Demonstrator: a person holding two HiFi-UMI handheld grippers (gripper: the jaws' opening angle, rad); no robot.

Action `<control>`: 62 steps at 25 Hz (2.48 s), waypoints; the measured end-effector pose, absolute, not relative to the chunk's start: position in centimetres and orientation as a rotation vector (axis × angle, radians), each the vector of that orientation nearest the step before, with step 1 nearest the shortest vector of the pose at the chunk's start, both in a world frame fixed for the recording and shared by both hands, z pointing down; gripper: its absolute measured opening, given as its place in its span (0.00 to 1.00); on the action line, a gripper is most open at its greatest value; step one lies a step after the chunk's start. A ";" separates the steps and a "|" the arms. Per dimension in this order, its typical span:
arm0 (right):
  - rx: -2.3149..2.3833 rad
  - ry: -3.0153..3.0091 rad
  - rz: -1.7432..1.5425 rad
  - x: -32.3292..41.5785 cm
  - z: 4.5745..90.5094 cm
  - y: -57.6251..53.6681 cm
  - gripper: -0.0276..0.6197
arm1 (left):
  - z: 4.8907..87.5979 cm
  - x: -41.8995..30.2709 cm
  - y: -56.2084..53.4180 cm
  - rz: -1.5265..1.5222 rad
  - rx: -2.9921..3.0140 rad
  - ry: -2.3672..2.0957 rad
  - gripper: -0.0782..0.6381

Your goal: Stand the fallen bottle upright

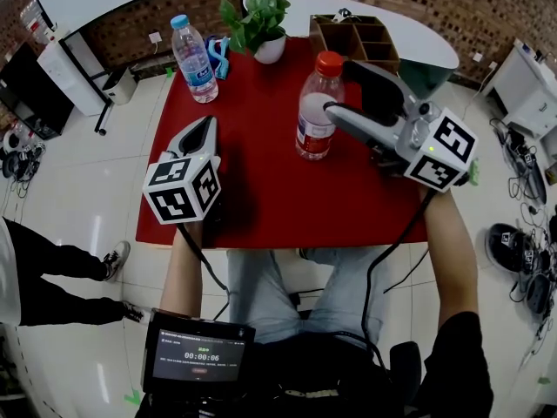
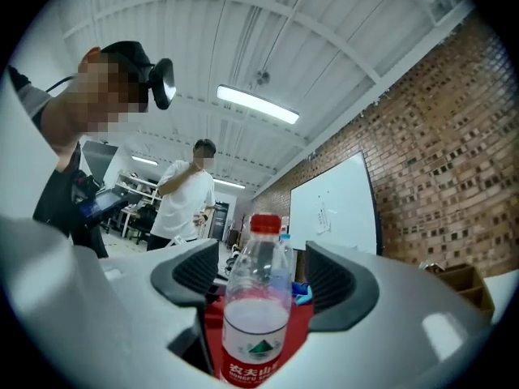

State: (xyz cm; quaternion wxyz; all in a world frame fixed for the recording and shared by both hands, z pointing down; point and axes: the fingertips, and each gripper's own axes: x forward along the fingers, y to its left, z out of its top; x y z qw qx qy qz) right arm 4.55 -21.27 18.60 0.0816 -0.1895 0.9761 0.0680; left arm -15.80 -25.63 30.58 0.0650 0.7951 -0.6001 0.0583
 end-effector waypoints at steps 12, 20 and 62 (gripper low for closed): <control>-1.505 2.681 0.180 14.1 21.4 -27.9 0.05 | 30.5 -15.8 -25.6 0.175 2.399 -1.814 0.12; -1.670 2.746 -0.147 14.4 30.0 -30.2 0.05 | 30.6 -15.8 -25.7 0.175 2.402 -1.814 0.12; -1.698 2.770 -0.213 14.3 30.9 -30.4 0.05 | 30.6 -15.7 -25.6 0.169 2.405 -1.818 0.12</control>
